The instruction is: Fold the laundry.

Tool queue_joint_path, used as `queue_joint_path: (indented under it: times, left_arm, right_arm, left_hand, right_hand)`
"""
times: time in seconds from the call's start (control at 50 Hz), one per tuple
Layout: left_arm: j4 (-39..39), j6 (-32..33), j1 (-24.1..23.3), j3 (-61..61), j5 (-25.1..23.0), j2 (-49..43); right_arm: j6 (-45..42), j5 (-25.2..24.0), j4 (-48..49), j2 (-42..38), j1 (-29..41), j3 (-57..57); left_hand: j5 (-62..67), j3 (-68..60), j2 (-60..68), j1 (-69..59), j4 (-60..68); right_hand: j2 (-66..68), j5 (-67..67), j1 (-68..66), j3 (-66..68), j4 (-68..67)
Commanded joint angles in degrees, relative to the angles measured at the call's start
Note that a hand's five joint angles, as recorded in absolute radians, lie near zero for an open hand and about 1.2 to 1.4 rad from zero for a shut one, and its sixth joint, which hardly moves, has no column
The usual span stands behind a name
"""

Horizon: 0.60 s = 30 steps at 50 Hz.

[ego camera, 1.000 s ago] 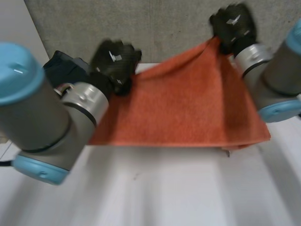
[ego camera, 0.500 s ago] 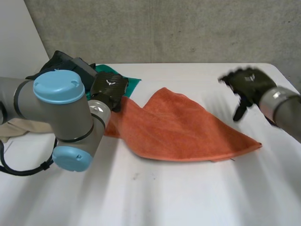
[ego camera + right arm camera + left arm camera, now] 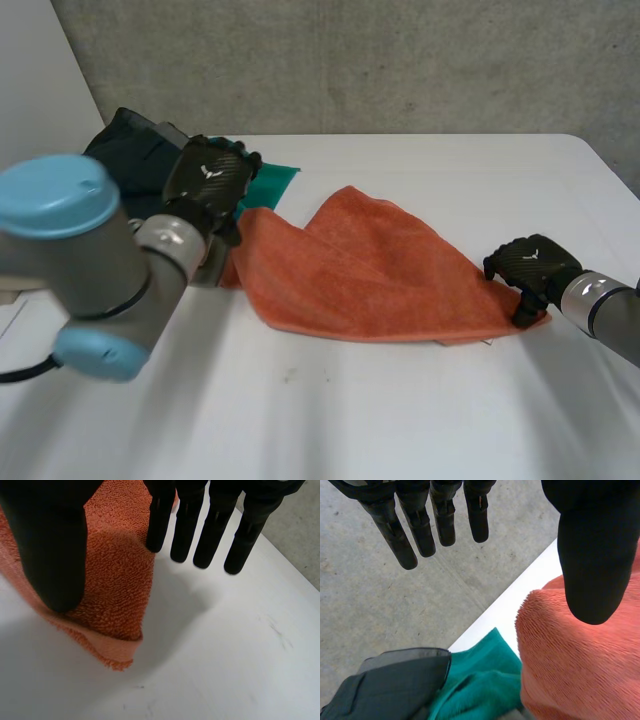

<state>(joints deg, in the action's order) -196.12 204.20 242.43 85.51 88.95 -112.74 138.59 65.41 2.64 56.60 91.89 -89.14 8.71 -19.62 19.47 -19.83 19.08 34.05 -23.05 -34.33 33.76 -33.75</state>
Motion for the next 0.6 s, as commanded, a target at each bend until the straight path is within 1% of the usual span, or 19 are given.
queue_joint_path:
  times: [0.02,0.04,0.12,0.16,0.24,0.26,0.34,0.6]
  left_arm:
    - [0.0,0.2,0.6,16.8,-0.4,11.4]
    - [0.0,0.2,0.6,17.8,-0.4,11.6]
    - [-0.1,0.1,0.1,21.8,-0.9,11.4]
    - [-0.1,0.1,0.1,22.4,-1.6,11.2]
    - [-0.7,0.1,0.4,21.8,-3.9,7.8]
    - [-0.9,0.4,0.5,20.8,-5.0,4.9]
    - [-2.0,0.4,0.8,16.5,-6.4,-0.2]
    - [-2.6,0.7,0.2,-1.2,-6.3,-17.6]
  right_arm:
    - [0.3,0.0,1.0,-0.6,-0.1,0.3]
    - [0.4,0.0,1.0,-0.5,-0.1,0.3]
    - [0.7,0.1,1.1,-0.2,-0.1,-0.2]
    - [0.9,0.0,1.0,0.2,-0.2,-0.9]
    - [1.0,0.0,1.0,1.6,-0.4,-2.5]
    - [1.0,-0.1,1.0,2.2,-0.4,-3.0]
    - [1.0,0.0,1.0,4.7,-0.4,-4.7]
    - [1.2,0.2,0.9,8.3,-0.4,-7.5]
  left_hand:
    - [9.1,-8.2,8.4,-8.0,8.8]
    - [10.7,-9.8,9.9,-9.5,10.3]
    - [15.2,-14.3,14.5,-14.1,14.8]
    - [15.2,-14.3,14.5,-14.1,14.9]
    - [13.7,-12.8,13.0,-12.6,13.3]
    - [13.0,-12.1,12.3,-11.9,12.7]
    - [12.9,-12.0,12.1,-11.7,12.5]
    - [14.2,-13.3,13.5,-13.1,13.8]
  right_hand:
    - [41.6,-42.6,-41.4,41.9,-42.0]
    - [45.9,-46.9,-45.6,46.2,-46.2]
    - [45.9,-46.9,-45.7,46.2,-46.2]
    - [45.9,-46.9,-45.7,46.2,-46.2]
    - [45.9,-46.9,-45.7,46.2,-46.2]
    - [45.9,-46.9,-45.7,46.2,-46.2]
    - [45.9,-46.9,-45.7,46.2,-46.2]
    - [45.9,-46.9,-45.7,46.2,-46.2]
